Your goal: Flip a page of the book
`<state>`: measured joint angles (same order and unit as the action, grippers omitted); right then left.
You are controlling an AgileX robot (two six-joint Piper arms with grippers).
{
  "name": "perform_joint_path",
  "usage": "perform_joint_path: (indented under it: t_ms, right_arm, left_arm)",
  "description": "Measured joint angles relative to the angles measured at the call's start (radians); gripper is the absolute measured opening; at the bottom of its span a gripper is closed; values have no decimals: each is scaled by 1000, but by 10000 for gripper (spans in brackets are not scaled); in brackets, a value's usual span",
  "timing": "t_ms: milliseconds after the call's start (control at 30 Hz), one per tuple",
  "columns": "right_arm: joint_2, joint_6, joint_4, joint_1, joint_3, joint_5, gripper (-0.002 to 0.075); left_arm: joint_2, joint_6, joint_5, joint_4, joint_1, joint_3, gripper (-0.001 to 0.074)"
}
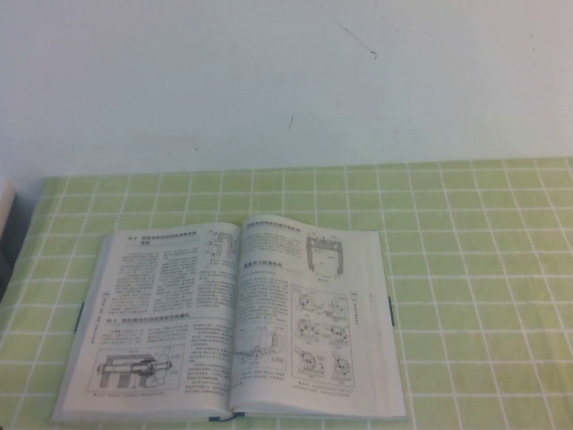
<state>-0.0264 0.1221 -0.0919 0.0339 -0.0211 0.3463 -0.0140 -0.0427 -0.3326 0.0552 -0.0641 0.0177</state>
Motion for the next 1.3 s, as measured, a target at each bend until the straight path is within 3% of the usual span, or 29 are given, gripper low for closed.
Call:
perform_joint_path:
  t_ms: [133,633,1300]
  right_arm:
    - [2,54,55,2,0,4,-3]
    - [38,-122,49,2,0,6,-3]
    - [38,-130,22,2,0,8,-3]
  left_arm:
    - [0,0,0,-1,0,0,-3]
    - [0,0,0,-1,0,0,-3]
    - [0,0,0,-2,0,0,-3]
